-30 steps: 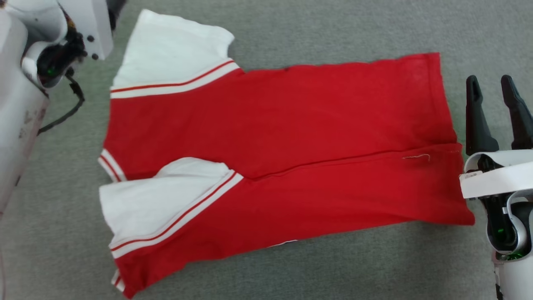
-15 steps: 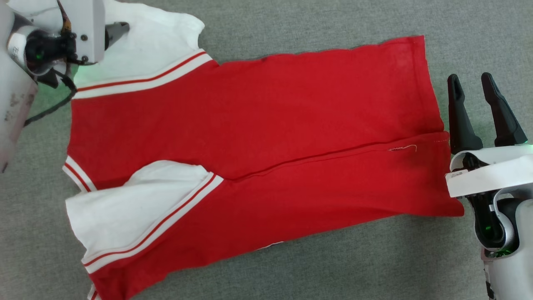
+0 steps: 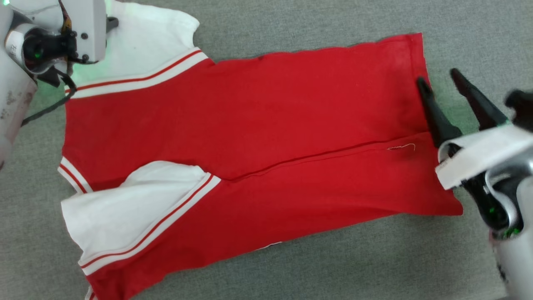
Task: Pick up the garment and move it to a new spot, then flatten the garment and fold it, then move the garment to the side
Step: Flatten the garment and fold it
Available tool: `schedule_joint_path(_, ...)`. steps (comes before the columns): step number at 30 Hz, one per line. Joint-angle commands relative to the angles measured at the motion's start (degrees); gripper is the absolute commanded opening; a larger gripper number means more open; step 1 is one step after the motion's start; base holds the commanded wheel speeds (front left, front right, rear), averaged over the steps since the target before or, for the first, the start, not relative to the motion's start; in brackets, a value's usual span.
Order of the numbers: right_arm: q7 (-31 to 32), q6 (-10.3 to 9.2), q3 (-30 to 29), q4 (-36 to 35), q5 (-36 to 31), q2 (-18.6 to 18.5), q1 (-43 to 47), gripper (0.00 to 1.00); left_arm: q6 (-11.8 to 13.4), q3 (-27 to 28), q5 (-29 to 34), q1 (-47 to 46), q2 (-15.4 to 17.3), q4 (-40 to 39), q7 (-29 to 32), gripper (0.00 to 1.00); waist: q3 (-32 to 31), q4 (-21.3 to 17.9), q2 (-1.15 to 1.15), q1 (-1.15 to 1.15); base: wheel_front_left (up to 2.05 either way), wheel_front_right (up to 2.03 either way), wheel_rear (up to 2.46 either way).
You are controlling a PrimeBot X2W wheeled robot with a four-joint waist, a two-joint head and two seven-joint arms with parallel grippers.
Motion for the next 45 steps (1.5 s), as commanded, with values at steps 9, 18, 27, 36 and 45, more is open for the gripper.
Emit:
schedule_joint_path(9,26.0,-0.04,7.0,6.6,6.2,-9.1,-16.9,1.00,-0.1,-3.0,-2.5,-0.4,-1.1,-1.0,-0.9,0.00,0.6,2.8,0.00,0.00,0.00,0.00,0.00)
schedule_joint_path(18,38.6,-0.05,9.7,18.1,10.2,-11.6,-26.6,1.00,0.0,-5.4,-4.5,-2.0,-1.7,-2.0,-3.0,0.00,2.2,5.6,0.00,0.00,0.00,0.00,0.00)
schedule_joint_path(27,39.7,-0.01,14.3,24.3,12.8,-11.8,-28.9,0.27,0.0,-7.1,-7.5,-1.9,-2.5,-3.6,-5.9,0.00,1.2,7.0,0.00,0.00,0.00,0.00,0.00)
schedule_joint_path(36,33.8,-0.03,17.9,24.5,14.0,-16.3,-25.8,0.00,0.0,-8.2,-11.7,2.2,-2.2,-10.8,-14.6,0.00,-6.8,10.5,0.00,0.00,0.00,0.00,0.00)
schedule_joint_path(45,31.1,-0.03,20.1,18.4,17.8,-21.8,-17.7,0.00,0.0,-9.9,-13.9,9.5,4.3,-26.2,-24.5,0.00,-13.0,13.6,0.00,0.00,0.00,0.00,0.00)
